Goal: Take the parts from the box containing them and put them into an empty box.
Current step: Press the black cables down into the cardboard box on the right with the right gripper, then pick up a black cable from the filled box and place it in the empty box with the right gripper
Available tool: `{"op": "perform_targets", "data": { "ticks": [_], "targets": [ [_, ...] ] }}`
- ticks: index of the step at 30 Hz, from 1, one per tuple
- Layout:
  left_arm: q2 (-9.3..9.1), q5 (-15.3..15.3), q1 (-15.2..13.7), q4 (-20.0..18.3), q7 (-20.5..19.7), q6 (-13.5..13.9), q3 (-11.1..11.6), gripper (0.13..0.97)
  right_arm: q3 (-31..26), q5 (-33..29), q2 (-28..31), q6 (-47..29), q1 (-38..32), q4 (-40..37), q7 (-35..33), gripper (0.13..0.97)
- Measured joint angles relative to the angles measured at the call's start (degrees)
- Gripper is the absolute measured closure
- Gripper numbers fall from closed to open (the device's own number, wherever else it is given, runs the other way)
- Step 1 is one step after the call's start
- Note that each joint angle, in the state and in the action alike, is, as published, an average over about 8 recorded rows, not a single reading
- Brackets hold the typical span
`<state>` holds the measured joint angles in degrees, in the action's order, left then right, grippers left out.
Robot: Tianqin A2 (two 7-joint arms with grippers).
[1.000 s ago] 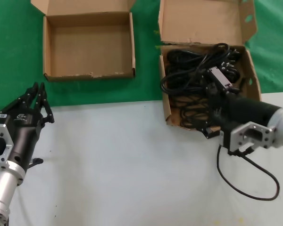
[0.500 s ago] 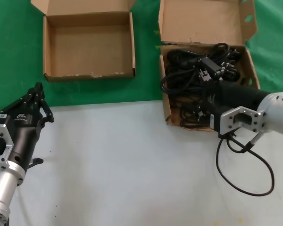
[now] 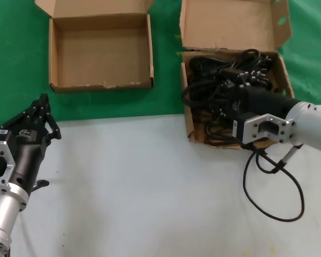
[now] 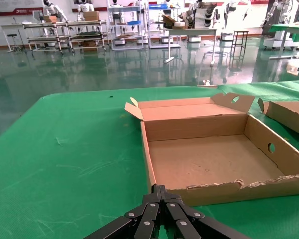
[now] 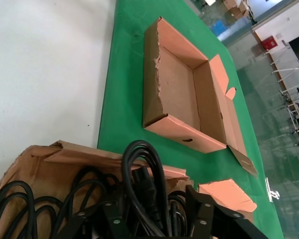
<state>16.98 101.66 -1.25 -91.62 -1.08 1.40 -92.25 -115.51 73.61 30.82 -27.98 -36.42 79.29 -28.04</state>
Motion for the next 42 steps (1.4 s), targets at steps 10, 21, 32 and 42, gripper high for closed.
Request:
{"op": "perform_targets", "data": {
  "ticks": [10,21,32,42],
  "targets": [
    [0.0,0.0,0.0,0.0,0.0,0.0,0.0,0.952,-0.16,-1.36,-1.01,0.65,-0.04,-0.49,0.82,0.752],
    [0.0,0.0,0.0,0.0,0.0,0.0,0.0,0.952,2.66,-3.71,0.2,1.42,2.05,5.89,4.47,0.891],
    [0.0,0.0,0.0,0.0,0.0,0.0,0.0,0.952,10.05,-11.78,-0.06,-1.28,5.24,23.48,14.62,0.932],
    [0.0,0.0,0.0,0.0,0.0,0.0,0.0,0.952,6.66,-18.04,-10.36,-2.39,0.97,27.72,15.8,0.933]
  ]
}}
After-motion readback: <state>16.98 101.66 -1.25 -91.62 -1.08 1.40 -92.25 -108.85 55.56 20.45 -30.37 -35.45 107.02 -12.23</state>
